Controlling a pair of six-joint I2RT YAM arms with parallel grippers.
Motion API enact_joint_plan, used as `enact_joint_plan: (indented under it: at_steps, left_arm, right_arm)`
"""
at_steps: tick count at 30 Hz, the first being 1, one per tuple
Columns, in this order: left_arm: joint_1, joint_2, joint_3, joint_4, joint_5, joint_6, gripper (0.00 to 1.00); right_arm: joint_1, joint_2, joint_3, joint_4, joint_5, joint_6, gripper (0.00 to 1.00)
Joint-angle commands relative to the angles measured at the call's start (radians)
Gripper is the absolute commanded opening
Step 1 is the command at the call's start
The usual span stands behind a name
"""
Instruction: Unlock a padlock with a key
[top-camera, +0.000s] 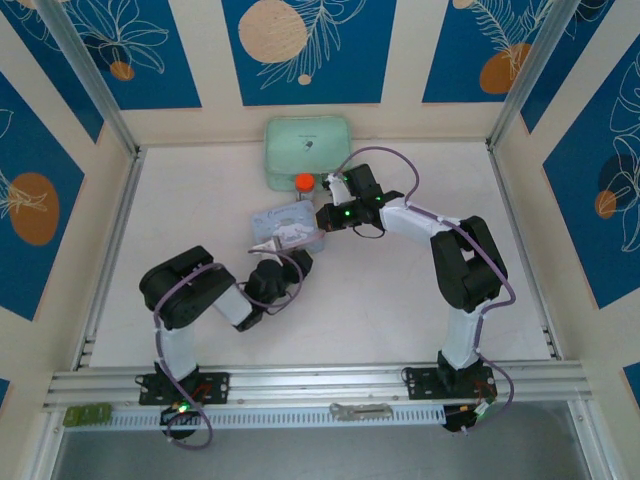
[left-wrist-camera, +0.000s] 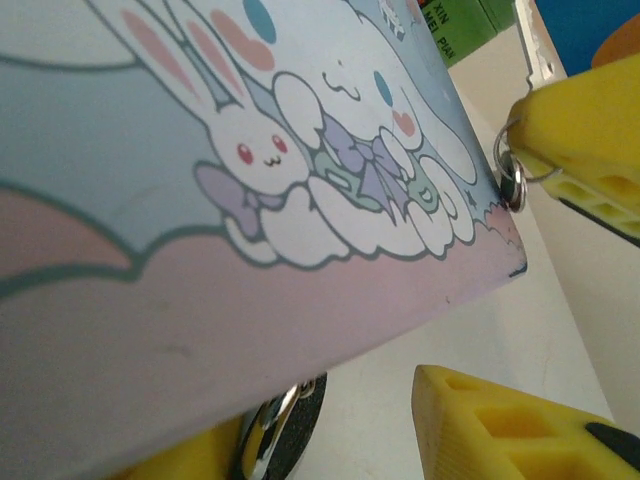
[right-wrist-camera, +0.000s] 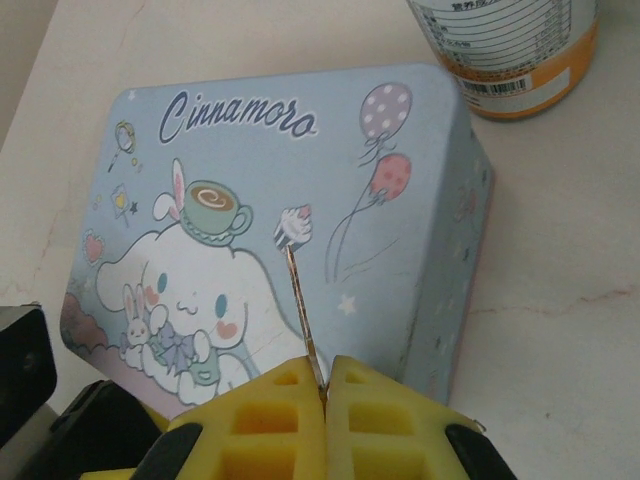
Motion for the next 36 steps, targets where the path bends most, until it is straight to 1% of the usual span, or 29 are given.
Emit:
enact_joint_plan:
  at_steps: [1,2,5,8,11,12,14,16,19,25,28,32,36]
  left_arm:
    - [-0.013,0.051,0.005,-0.159,-0.028,-0.038,0.44]
    - [-0.013,0.052,0.009,-0.164,-0.033,-0.035,0.42]
    - [-0.013,0.045,0.009,-0.161,-0.045,-0.027,0.23]
    - [-0.011,0.027,-0.011,-0.148,-0.043,-0.022,0.10]
    - [-0.007,-0.004,-0.050,-0.133,-0.019,-0.017,0.06]
    - [-0.003,-0.013,-0.064,-0.126,0.001,-0.013,0.05]
    - [0.008,-0.031,-0.083,-0.114,0.048,-0.026,0.00]
    - [0.018,-0.050,-0.096,-0.101,0.093,-0.049,0.00]
    - [0.023,-0.096,-0.101,-0.122,0.127,-0.097,0.00]
    - [0.027,-0.203,-0.073,-0.189,0.191,-0.173,0.00]
    - [0.034,-0.256,-0.062,-0.225,0.224,-0.180,0.00]
    - [0.066,-0.322,-0.073,-0.240,0.267,-0.198,0.00]
    - [0.084,-0.402,-0.100,-0.277,0.262,-0.209,0.00]
  right_arm:
    - [-0.005,0.004,0.005,0.009,-0.036,0.009,0.00]
    - [-0.005,0.004,0.004,0.012,-0.039,0.011,0.00]
    - [-0.005,0.004,-0.001,0.014,-0.038,0.011,0.00]
    - [-0.008,0.000,-0.002,0.011,-0.029,0.007,0.00]
    - [-0.015,-0.020,-0.009,0.006,-0.026,-0.001,0.00]
    - [-0.017,-0.032,-0.015,0.005,-0.023,-0.004,0.00]
    - [-0.023,-0.058,-0.023,-0.002,-0.020,-0.013,0.00]
    - [-0.028,-0.087,-0.034,-0.014,-0.020,-0.025,0.00]
    - [-0.036,-0.135,-0.065,-0.035,-0.040,-0.032,0.00]
    - [-0.050,-0.233,-0.195,-0.029,-0.210,-0.026,0.00]
    - [-0.054,-0.281,-0.275,-0.012,-0.302,-0.033,0.00]
    - [-0.068,-0.327,-0.382,0.026,-0.437,-0.025,0.00]
    - [-0.065,-0.343,-0.461,0.094,-0.567,0.001,0.00]
